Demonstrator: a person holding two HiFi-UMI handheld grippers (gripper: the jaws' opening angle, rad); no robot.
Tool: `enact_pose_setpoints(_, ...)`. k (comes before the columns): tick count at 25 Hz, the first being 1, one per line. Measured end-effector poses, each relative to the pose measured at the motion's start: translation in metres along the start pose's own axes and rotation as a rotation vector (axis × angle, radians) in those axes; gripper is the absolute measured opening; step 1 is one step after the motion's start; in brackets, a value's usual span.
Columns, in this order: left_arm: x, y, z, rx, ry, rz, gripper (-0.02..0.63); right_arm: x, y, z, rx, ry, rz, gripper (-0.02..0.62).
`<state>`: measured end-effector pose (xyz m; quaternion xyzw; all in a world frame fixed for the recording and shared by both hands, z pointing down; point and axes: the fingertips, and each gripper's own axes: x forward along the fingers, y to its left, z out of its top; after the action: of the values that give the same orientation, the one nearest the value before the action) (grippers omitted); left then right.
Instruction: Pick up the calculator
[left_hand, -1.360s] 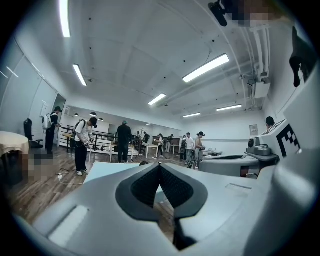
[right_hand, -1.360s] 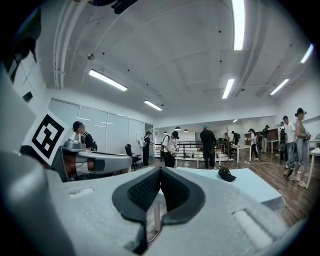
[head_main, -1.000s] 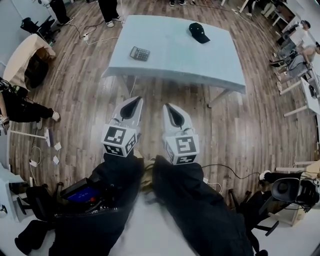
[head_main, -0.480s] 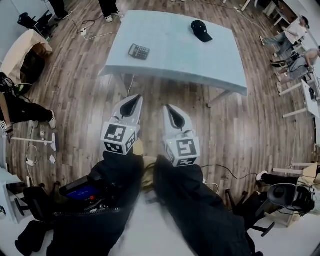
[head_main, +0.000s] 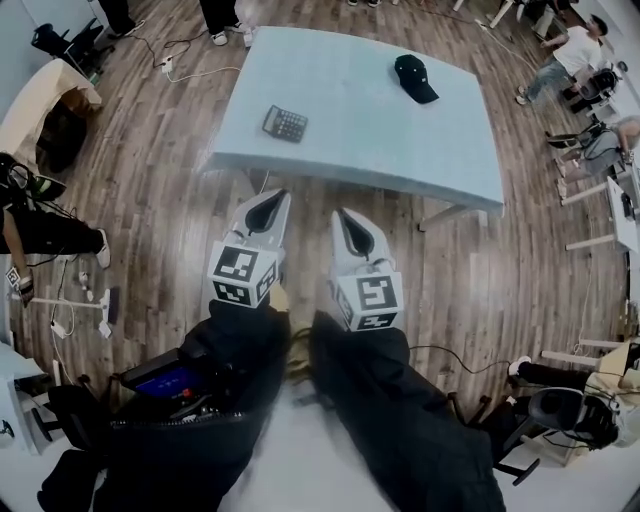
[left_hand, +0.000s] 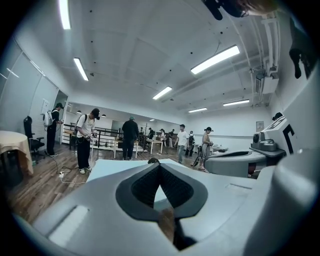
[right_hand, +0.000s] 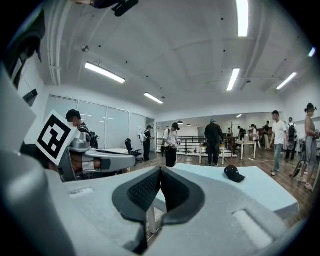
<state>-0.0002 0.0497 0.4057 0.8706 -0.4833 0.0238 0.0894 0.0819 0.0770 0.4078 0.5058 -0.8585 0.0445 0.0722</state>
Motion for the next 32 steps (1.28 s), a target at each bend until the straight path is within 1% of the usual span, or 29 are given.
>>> enact_pose_setpoints(3,0.023,0.029,0.002,-0.007,0.018,0.009,0.0,0.038,-0.007,0.0,0.011,0.021,0.008,-0.002)
enact_pose_setpoints(7,0.053,0.066,0.01,-0.015,0.035,0.016,-0.001,0.086,-0.018,0.014,0.009,0.023,0.008,-0.002)
enact_pose_setpoints(13,0.095,0.12,0.017,-0.034,0.055,0.006,0.0,0.155,-0.038,0.034,0.005,-0.006,-0.016,-0.003)
enact_pose_setpoints(18,0.127,0.159,0.017,-0.052,0.075,-0.009,0.0,0.202,-0.05,0.041,-0.009,0.001,-0.048,-0.003)
enact_pose_setpoints(25,0.172,0.204,0.012,-0.092,0.11,-0.028,0.0,0.26,-0.069,0.043,-0.019,0.046,-0.065,-0.002)
enact_pose_setpoints(29,0.185,0.223,0.005,-0.115,0.133,-0.022,0.0,0.281,-0.072,0.042,-0.024,0.079,-0.063,-0.002)
enact_pose_setpoints(32,0.194,0.229,-0.004,-0.131,0.158,-0.016,-0.001,0.289,-0.076,0.035,-0.017,0.108,-0.055,-0.001)
